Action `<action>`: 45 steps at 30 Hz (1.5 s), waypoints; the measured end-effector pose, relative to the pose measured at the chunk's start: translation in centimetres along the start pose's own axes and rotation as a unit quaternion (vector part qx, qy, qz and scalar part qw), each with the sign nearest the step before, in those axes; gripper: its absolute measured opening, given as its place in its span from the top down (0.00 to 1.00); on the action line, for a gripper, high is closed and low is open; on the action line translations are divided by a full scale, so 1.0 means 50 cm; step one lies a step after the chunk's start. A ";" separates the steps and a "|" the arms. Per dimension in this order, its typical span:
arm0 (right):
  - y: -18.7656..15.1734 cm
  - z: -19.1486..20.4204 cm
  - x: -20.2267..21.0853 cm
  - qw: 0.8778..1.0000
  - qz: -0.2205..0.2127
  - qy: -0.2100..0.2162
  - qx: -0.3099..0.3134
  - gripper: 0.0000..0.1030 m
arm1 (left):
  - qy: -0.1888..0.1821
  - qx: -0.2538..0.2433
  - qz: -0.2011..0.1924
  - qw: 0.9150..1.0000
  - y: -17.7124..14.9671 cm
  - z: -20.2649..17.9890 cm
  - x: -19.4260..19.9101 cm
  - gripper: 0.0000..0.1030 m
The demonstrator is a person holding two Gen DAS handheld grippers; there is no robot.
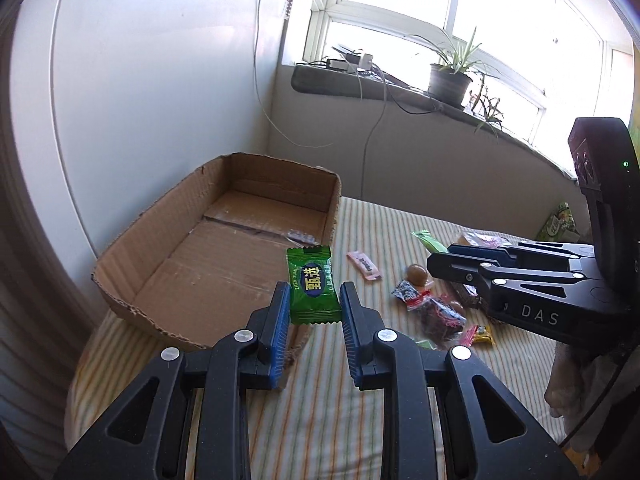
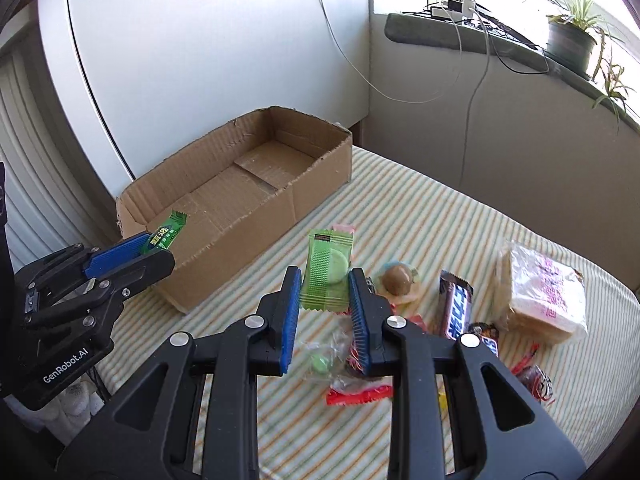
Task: Organize snacks
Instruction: 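Carry both candies over the cardboard box and open both tools to drop them, then move both open tools back toward the remaining snacks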
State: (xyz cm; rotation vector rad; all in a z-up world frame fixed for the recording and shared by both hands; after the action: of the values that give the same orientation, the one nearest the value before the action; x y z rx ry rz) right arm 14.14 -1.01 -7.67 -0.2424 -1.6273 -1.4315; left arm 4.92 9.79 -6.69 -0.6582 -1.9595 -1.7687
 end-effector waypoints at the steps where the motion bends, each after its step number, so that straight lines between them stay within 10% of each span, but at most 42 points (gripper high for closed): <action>1: 0.011 0.010 -0.007 1.000 -0.002 0.006 0.004 0.76 | 0.004 0.004 -0.002 1.000 0.004 0.010 -0.001 0.77; 32: 0.112 0.132 -0.167 0.997 0.017 0.061 0.038 0.75 | 0.057 0.032 0.006 0.998 0.026 0.112 -0.048 0.77; 40: 0.113 0.119 -0.141 0.998 -0.003 0.049 0.030 0.35 | 0.067 0.036 0.001 0.997 0.024 0.115 -0.032 0.59; 45: 0.112 0.106 -0.116 0.999 -0.014 0.040 0.025 0.27 | 0.067 0.032 -0.002 0.997 0.024 0.107 -0.020 0.53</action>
State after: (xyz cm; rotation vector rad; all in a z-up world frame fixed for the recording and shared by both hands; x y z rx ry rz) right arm 18.42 7.62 -7.52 -0.1324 -1.6056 -1.4027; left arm 6.48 15.16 -6.91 -0.5002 -1.9196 -1.6979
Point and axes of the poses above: each gripper's, at about its wrist camera, not at the fingertips, and x roughly against the way its jaws point, z to its left, y to its top, the point moved 1 cm from there along -x, roughly the way its jaws point, and after that the axes turned 5 degrees about -x, right-handed, at the moved point
